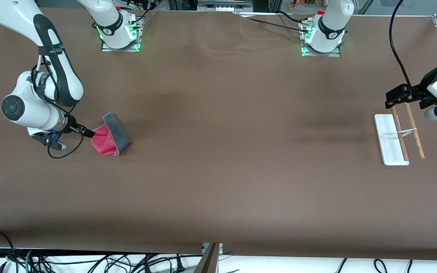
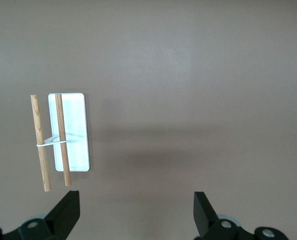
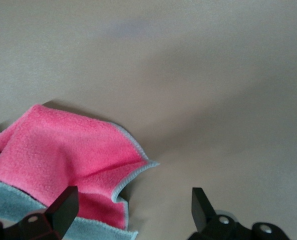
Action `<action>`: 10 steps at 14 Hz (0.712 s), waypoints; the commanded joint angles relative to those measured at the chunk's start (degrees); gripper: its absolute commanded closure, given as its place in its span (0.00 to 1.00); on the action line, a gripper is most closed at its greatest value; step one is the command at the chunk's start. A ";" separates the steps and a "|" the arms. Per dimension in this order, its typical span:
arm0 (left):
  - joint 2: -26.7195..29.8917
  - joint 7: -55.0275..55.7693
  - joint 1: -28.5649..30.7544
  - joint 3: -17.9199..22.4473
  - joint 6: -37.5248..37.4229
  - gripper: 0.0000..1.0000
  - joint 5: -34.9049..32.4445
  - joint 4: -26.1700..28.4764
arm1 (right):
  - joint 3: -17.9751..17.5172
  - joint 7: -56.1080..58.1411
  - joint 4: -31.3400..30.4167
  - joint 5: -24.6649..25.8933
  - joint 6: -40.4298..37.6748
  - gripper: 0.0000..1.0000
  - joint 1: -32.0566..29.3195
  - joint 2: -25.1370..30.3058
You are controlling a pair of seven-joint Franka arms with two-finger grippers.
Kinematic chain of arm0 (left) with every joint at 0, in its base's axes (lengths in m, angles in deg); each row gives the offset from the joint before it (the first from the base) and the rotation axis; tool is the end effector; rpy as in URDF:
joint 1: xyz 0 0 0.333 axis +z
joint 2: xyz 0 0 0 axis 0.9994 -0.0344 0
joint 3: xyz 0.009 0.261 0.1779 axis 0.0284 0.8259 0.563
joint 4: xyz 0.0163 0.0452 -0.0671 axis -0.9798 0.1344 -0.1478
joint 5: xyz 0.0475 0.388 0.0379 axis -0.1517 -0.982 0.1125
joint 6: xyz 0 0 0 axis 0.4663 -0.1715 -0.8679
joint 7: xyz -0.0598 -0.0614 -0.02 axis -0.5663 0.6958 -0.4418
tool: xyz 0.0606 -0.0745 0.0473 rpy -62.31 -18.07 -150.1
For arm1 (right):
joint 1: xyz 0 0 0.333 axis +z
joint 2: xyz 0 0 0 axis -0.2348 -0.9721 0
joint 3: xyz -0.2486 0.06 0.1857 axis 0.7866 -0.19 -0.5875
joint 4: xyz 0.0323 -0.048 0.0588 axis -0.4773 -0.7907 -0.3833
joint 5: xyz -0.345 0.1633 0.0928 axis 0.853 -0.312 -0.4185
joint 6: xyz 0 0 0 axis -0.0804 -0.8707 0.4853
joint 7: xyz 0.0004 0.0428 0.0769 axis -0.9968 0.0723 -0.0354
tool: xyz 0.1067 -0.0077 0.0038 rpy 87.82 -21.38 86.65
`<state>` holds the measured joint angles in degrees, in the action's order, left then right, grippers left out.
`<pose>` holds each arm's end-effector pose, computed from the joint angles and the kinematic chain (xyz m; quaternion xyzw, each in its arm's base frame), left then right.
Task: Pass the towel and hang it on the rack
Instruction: 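Close the right gripper on the pink towel's corner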
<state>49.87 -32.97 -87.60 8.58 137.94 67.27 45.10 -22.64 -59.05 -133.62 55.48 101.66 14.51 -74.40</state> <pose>0.5817 -0.0081 0.5939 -0.9992 -0.0055 0.0338 0.0181 0.5601 -0.0455 0.2332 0.9729 -0.2184 -0.0747 0.0165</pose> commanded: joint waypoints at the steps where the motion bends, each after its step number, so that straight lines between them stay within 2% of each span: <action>1: -0.99 0.26 0.18 -0.30 -1.07 0.00 -0.33 -1.96 | -0.18 -0.46 -0.32 -0.41 1.89 0.01 -0.31 -1.24; 3: -0.91 0.26 0.18 -0.30 -1.07 0.00 -0.41 -1.96 | -0.18 -0.46 -0.58 -0.50 1.98 0.02 -0.40 -1.51; 7: -0.99 0.26 0.18 -0.30 -1.07 0.00 -0.41 -2.05 | -0.18 -0.46 -0.50 -0.50 2.07 0.17 -0.66 -2.03; 10: -0.99 0.26 0.18 -0.21 -1.07 0.00 -0.41 -1.96 | -0.18 -0.46 0.11 -0.59 2.77 0.16 -0.84 -2.91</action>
<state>49.87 -32.97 -87.60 8.58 137.94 67.27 45.10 -22.49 -59.23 -133.62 55.47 103.31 14.40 -76.86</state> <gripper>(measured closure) 0.000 0.163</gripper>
